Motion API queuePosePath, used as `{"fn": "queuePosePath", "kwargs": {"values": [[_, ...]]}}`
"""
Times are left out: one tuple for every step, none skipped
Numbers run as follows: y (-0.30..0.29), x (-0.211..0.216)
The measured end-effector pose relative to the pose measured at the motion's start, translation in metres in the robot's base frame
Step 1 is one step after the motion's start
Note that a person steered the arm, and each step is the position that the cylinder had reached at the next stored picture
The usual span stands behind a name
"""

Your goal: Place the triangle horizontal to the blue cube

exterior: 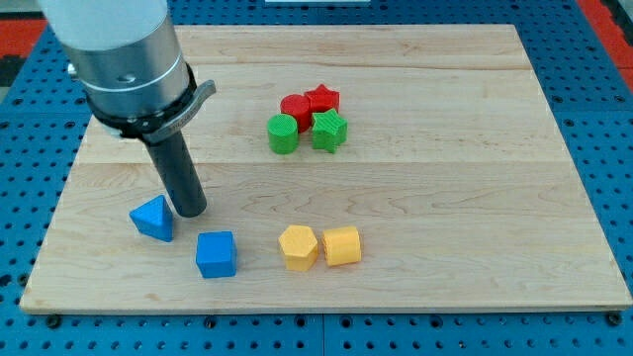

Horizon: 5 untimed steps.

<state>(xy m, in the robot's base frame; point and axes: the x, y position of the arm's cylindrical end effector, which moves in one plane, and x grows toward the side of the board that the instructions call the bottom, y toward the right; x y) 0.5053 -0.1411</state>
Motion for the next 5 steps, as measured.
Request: {"fn": "queuePosePath", "kwargs": {"values": [[-0.037,0.025],[-0.043,0.036],[-0.013,-0.005],[-0.05,-0.002],[-0.082,0.01]]}}
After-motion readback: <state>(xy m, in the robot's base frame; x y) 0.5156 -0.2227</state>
